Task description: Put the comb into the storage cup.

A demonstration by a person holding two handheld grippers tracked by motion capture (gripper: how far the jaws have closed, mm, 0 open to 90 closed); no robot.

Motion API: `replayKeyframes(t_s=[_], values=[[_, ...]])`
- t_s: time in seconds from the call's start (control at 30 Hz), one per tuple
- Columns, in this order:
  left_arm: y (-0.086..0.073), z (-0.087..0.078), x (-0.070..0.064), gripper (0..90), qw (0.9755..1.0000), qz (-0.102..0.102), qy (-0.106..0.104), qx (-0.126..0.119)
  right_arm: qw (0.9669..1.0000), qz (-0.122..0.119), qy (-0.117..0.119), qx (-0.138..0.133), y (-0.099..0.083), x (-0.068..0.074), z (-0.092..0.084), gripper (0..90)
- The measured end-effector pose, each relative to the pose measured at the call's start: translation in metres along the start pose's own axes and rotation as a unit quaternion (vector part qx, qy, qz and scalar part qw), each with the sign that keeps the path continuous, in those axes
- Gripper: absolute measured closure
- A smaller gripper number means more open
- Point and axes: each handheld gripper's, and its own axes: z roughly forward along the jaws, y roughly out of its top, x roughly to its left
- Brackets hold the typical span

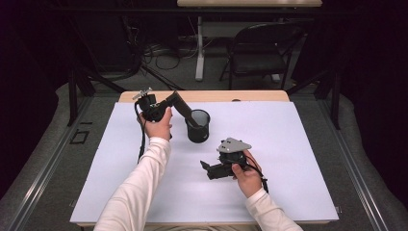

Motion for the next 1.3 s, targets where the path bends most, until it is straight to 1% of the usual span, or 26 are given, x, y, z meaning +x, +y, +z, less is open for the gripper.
replayKeyframes(t_s=[0.13,0.43,0.47,0.67,0.7,0.73,1.0,1.17,1.23,1.3], values=[[0.0003,0.0002,0.0024,84.5,1.0000,0.000,0.003,0.000,1.0000,-0.001,0.000,0.000,-0.0001,0.0001,0.0002,0.2],[0.0004,-0.0006,0.0075,84.3,0.9999,-0.005,0.012,0.000,1.0000,-0.001,-0.001,0.000,0.0000,0.0003,0.0000,0.2],[0.0003,-0.0004,0.0078,84.3,0.9999,-0.008,0.012,-0.002,1.0000,-0.002,0.000,0.000,0.0000,0.0004,0.0000,0.2],[0.0003,-0.0005,0.0094,84.0,0.9999,-0.006,0.012,0.000,1.0000,-0.002,-0.001,0.000,0.0000,0.0004,0.0001,0.2],[0.0002,-0.0003,0.0091,83.9,0.9999,-0.010,0.012,-0.001,1.0000,-0.002,0.000,0.000,0.0000,0.0003,0.0000,0.2],[0.0002,-0.0003,0.0095,83.8,0.9999,-0.009,0.012,-0.001,1.0000,-0.002,0.000,0.000,0.0000,0.0002,-0.0001,0.2],[0.0004,-0.0005,0.0099,81.1,0.9999,-0.007,0.014,-0.002,1.0000,-0.002,0.000,0.000,-0.0002,0.0002,0.0001,0.2],[0.0008,-0.0008,0.0100,79.2,0.9999,-0.008,0.015,-0.003,1.0000,-0.002,0.000,0.000,-0.0002,0.0003,0.0002,0.2],[0.0008,-0.0008,0.0099,78.2,0.9998,-0.012,0.016,-0.005,1.0000,-0.002,0.000,0.001,-0.0003,0.0004,0.0003,0.2],[0.0011,-0.0012,0.0104,77.2,0.9998,-0.010,0.016,-0.003,1.0000,-0.002,0.000,0.002,-0.0004,0.0005,0.0004,0.2]])
